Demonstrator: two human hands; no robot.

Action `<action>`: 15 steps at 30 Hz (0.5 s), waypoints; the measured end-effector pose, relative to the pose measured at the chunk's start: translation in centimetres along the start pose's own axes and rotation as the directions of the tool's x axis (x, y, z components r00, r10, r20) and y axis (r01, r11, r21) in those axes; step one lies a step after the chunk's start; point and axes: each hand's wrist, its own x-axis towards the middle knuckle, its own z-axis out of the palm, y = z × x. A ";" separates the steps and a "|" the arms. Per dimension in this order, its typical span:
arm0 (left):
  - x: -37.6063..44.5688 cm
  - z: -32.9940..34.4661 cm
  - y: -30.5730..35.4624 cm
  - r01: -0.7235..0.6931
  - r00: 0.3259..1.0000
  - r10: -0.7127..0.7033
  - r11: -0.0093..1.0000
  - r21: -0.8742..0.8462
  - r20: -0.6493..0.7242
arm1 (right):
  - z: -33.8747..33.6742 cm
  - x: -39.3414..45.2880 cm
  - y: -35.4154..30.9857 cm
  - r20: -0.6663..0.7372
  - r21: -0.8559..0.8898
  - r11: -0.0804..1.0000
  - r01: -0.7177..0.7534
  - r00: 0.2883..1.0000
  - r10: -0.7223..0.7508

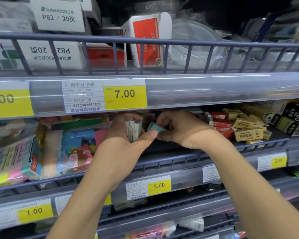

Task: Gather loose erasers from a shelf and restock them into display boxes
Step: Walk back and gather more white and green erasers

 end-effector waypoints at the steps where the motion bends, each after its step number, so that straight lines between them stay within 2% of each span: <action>1: 0.0 0.0 0.1 0.008 1.000 -0.008 1.000 -0.030 -0.009 | 0.3 -0.6 0.0 -0.074 0.171 0.985 0.009 0.997 0.004; 3: -0.1 -0.1 0.2 0.031 0.999 -0.033 0.994 -0.109 -0.015 | 0.8 -2.2 -0.6 -0.224 0.432 0.897 0.092 0.975 0.008; 5: -0.2 -0.2 0.3 0.051 0.998 -0.056 0.983 -0.176 -0.025 | 1.3 -3.8 -1.7 -0.326 0.541 0.812 0.218 0.945 -0.037; 9: -0.3 -0.2 0.3 0.054 0.997 -0.063 0.981 -0.186 -0.042 | 2.3 -5.6 -4.1 -0.373 0.609 0.709 0.357 0.917 -0.141; 11: -0.4 0.0 0.4 0.047 0.998 -0.056 0.969 -0.242 -0.031 | 3.0 -5.9 -4.6 -0.399 0.636 0.666 0.389 0.905 -0.148; 15: -0.4 0.3 0.5 0.043 0.998 -0.052 0.943 -0.329 -0.019 | 4.1 -6.1 -5.1 -0.455 0.632 0.647 0.426 0.880 -0.135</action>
